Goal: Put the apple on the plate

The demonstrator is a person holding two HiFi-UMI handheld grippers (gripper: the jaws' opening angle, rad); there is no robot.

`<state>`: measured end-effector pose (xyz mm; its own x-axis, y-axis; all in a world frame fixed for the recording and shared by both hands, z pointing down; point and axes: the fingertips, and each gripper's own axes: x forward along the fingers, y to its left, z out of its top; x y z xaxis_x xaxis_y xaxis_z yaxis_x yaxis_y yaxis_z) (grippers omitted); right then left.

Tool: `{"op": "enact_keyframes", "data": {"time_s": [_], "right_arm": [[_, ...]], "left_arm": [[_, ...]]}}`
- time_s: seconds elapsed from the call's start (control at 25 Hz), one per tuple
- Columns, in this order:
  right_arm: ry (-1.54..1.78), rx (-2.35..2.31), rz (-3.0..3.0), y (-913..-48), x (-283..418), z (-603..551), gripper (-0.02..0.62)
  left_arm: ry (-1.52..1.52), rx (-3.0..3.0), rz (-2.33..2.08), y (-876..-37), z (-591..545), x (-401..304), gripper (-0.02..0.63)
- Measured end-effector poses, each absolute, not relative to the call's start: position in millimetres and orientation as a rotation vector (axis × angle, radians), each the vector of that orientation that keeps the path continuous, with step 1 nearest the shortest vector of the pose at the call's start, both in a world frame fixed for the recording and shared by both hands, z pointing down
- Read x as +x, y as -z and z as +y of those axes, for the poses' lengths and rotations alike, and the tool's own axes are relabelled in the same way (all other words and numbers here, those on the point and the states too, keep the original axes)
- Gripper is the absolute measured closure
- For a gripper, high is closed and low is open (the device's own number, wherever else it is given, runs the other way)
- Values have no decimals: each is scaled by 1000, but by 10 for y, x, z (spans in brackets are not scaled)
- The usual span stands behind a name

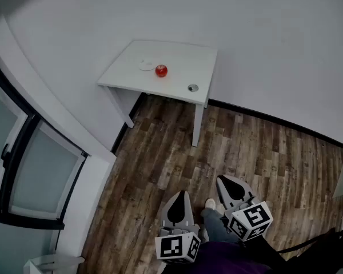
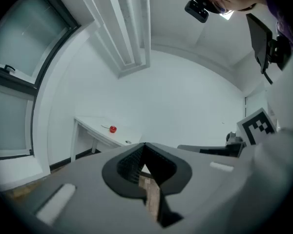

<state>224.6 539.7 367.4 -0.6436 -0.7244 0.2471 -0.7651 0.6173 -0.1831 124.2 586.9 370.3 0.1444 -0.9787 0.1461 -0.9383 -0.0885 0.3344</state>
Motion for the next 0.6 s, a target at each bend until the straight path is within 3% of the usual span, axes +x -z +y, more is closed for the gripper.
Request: {"op": "enact_keyframes", "data": {"time_s": [0.6], "right_arm": [[-384,1154,-2748,-3614,2184,3831,583]], "left_arm": [[180,1999,-1964,-3645,4493,1116,598]]}}
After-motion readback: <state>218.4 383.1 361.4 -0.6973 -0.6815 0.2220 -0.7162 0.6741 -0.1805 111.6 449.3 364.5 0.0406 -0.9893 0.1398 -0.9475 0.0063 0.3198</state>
